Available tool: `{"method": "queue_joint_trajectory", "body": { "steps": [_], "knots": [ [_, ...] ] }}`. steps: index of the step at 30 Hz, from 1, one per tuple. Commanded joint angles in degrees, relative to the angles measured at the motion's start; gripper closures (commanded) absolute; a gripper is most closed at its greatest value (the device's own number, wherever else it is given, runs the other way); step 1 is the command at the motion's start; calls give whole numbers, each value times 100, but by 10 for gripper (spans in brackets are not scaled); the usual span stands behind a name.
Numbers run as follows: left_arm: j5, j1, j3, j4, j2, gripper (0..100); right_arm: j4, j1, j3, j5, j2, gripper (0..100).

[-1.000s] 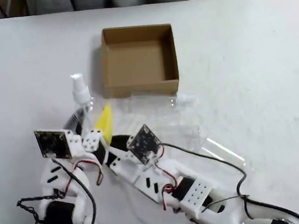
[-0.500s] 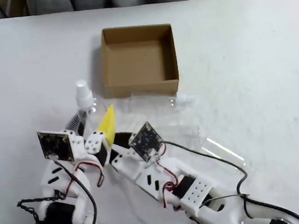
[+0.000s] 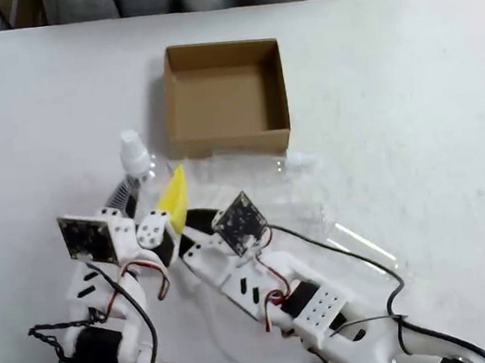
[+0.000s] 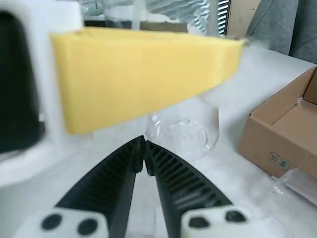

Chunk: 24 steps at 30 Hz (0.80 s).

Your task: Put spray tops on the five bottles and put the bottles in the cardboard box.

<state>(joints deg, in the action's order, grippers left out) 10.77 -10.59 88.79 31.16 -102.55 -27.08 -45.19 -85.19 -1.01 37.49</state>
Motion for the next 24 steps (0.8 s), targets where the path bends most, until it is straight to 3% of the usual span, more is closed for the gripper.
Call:
{"method": "queue_joint_trajectory", "body": {
  "steps": [1, 8, 14, 21, 24],
  "knots": [
    [-18, 171, 97, -765, -92, 978, 699, 927, 615, -35, 31, 984],
    [-18, 189, -237, -809, -84, 978, 2756, 1921, 1371, -70, 629, 984],
    [-18, 163, -527, -853, 48, 978, 3442, 2545, 1688, -35, 725, 981],
    [-26, 163, -2110, -870, 2404, 978, 3442, 3231, 2057, -18, 233, 981],
    [-26, 180, -2787, -1310, 3626, 978, 3442, 3433, 2321, -18, -180, 981]
  ]
}}
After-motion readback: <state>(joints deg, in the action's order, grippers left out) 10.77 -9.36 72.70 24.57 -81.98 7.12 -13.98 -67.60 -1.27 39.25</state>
